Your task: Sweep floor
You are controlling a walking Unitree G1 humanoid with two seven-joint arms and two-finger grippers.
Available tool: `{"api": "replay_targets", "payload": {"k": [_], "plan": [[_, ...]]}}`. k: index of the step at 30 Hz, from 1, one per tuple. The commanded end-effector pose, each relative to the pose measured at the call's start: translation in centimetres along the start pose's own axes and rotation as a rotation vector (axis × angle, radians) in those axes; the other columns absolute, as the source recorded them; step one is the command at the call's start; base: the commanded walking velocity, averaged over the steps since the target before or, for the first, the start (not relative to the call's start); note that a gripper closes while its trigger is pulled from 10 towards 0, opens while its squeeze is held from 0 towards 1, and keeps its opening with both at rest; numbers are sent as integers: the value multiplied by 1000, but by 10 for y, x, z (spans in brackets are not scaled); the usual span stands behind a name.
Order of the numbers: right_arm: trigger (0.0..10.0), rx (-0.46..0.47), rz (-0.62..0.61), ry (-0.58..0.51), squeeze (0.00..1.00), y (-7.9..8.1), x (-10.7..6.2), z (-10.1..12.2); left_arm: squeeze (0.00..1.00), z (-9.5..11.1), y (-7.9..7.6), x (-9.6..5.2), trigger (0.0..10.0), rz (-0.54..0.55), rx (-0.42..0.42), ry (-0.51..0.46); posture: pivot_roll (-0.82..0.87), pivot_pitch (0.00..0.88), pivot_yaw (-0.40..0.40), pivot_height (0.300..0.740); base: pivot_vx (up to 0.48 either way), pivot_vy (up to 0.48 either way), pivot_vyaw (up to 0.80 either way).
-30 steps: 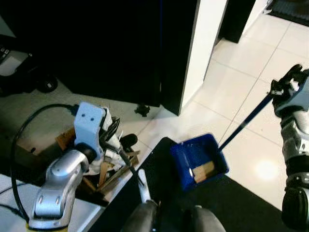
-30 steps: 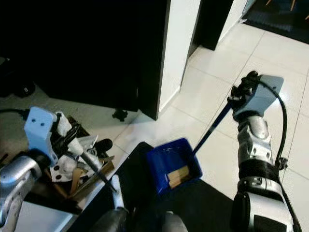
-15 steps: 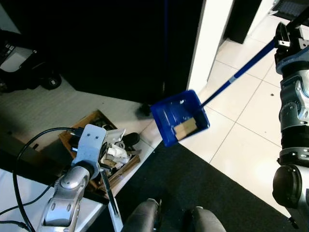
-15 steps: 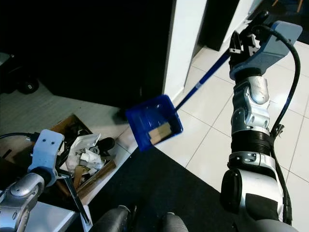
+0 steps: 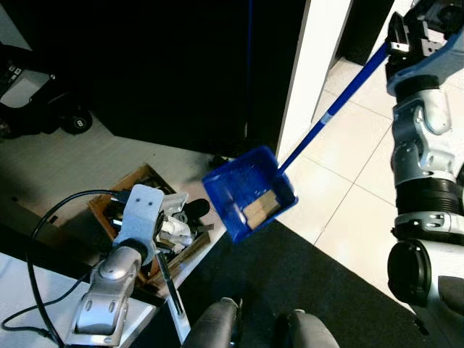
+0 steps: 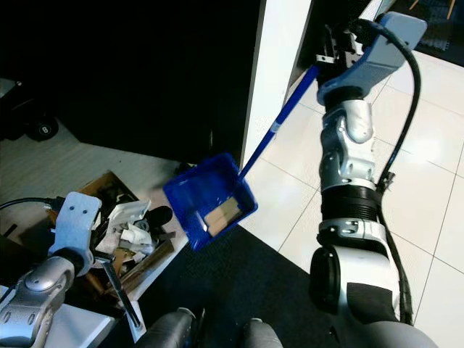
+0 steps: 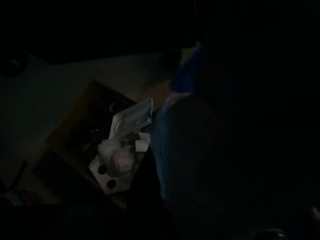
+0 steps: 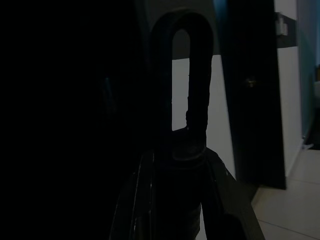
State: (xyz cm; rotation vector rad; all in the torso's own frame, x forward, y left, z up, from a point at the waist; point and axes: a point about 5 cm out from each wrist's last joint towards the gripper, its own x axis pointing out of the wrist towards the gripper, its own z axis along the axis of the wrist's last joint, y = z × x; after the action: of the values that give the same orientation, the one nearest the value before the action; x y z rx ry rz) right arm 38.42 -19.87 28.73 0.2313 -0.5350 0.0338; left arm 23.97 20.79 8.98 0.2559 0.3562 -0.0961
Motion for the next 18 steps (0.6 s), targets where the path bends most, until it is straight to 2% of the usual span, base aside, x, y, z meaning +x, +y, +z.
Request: {"api": "replay_targets", "payload": {"k": [1, 6, 18], "plan": [[10000, 6, 7, -77, 0, 4, 5, 15, 0, 0, -2, -1, 10000, 8, -5, -2, 68, 101, -22, 740, 0, 0, 0], [10000, -5, -6, -65, 0, 3, 5, 13, 0, -1, -5, -2, 10000, 7, -12, -3, 68, 106, -23, 740, 0, 0, 0], [10000, 0, -24, -86, 0, 1, 5, 16, 0, 0, -11, 1, 10000, -28, -2, 3, 67, 105, -19, 740, 0, 0, 755]]}}
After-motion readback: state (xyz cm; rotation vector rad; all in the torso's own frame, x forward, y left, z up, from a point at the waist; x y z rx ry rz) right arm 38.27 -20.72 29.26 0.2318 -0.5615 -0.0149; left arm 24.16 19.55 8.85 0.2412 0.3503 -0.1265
